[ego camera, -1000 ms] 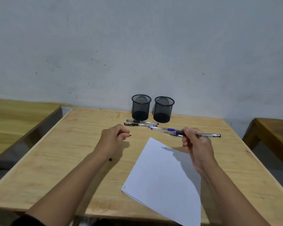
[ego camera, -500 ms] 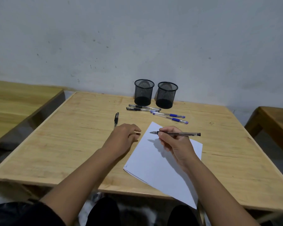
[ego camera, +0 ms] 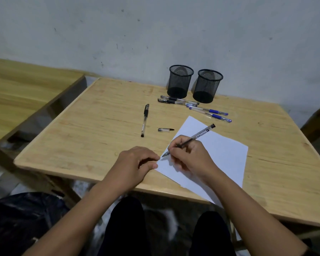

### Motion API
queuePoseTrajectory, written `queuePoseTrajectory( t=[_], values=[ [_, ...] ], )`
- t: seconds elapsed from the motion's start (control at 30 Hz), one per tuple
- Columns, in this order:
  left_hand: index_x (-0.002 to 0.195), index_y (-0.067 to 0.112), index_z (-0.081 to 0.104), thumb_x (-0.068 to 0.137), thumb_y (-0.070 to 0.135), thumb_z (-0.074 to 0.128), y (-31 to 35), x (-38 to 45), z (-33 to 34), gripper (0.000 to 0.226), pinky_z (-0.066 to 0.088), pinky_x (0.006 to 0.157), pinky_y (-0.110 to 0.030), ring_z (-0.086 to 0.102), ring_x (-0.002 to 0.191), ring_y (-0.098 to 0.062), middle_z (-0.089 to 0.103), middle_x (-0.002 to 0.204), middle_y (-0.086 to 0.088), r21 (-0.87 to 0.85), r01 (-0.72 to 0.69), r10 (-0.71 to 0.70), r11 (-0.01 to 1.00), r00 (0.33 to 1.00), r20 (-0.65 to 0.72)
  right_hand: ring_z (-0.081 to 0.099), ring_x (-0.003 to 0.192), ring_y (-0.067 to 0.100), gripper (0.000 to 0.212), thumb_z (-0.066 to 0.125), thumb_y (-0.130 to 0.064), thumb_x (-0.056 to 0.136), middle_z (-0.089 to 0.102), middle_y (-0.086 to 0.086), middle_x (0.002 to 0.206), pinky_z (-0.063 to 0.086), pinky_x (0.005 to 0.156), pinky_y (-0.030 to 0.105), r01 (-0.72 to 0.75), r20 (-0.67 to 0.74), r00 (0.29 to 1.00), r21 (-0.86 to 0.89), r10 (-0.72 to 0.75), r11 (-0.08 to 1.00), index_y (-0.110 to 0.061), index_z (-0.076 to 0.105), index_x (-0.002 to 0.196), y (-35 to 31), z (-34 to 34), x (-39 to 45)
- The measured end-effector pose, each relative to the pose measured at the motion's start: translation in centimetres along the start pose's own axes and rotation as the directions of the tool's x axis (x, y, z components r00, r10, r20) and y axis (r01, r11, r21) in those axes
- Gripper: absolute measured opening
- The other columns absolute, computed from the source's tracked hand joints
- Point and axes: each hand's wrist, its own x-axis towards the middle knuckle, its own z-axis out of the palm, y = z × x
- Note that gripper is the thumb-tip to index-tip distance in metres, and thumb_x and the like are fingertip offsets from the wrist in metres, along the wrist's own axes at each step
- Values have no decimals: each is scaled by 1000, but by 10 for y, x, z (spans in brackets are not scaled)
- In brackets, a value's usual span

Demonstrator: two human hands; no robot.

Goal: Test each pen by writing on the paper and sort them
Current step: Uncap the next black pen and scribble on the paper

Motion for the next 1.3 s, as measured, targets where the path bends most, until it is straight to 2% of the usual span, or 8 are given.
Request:
queuePoseTrajectory(
  t=[0.07, 0.17, 0.4, 0.57, 0.77, 1.0, 1.17, 1.3],
  values=[
    [93, 21, 72, 74, 28, 67, -2, 0, 1, 21, 34, 81, 1, 56, 92, 0, 72, 93, 6, 3, -7, 7, 1000, 1000, -3, 47, 46, 7, 9, 57, -2, 85, 57, 3, 57, 38, 44, 14, 52, -16, 998, -147, -55, 988, -6, 62, 78, 2, 3, 6],
    [95, 18, 72, 76, 21, 71, -5, 0, 1, 19, 32, 82, 2, 55, 95, 0, 72, 96, 4, 6, -13, 13, 1000, 1000, 0, 45, 49, 4, 11, 55, -2, 82, 55, 4, 60, 37, 50, 14, 93, -37, 994, -222, -104, 971, -6, 62, 74, 9, 10, 9],
    [96, 19, 72, 77, 25, 68, -8, 1, 3, 20, 35, 84, -1, 60, 95, -4, 72, 98, 3, -12, -6, 6, 1000, 1000, 11, 42, 53, 11, 8, 57, -6, 79, 56, 22, 65, 34, 52, 22, 163, -17, 984, -286, -175, 944, -8, 61, 73, 21, 13, 9],
    [96, 19, 72, 76, 30, 63, -7, 1, 3, 24, 33, 84, 1, 58, 94, -1, 72, 97, 4, 2, -7, 7, 1000, 1000, 18, 40, 52, 6, 8, 58, -5, 81, 52, 6, 61, 33, 50, 16, 171, 16, 985, -307, -175, 936, -6, 61, 73, 20, 16, 7],
    [96, 19, 72, 76, 29, 63, -8, 1, 4, 24, 33, 84, 0, 58, 95, -1, 72, 98, 4, 10, -15, 15, 1000, 1000, 12, 42, 54, 8, 8, 58, -5, 80, 57, 17, 67, 33, 50, 15, 183, -4, 981, -333, -195, 925, -4, 61, 73, 19, 17, 5],
    [97, 18, 72, 76, 30, 63, -7, 1, 4, 26, 43, 87, -17, 61, 97, -7, 72, 99, 3, 20, -23, 23, 1000, 1000, -3, 44, 54, 6, 8, 56, -6, 78, 60, 18, 68, 34, 50, 15, 160, -34, 983, -339, -182, 927, -5, 61, 72, 17, 18, 5],
    [96, 17, 72, 76, 28, 64, -8, 0, 5, 24, 35, 85, -1, 58, 96, -2, 72, 98, 2, 6, -12, 12, 1000, 1000, -4, 44, 55, 5, 8, 56, -4, 78, 58, 14, 65, 35, 51, 14, 159, -40, 982, -339, -183, 927, -4, 61, 71, 17, 18, 6],
    [97, 17, 72, 77, 22, 69, -8, 1, 5, 20, 33, 86, 1, 57, 96, 0, 72, 99, 2, 6, -14, 14, 1000, 1000, -9, 45, 55, 4, 9, 56, -5, 78, 59, 13, 66, 36, 51, 13, 150, -51, 983, -340, -178, 928, -3, 61, 71, 16, 18, 5]
  ],
)
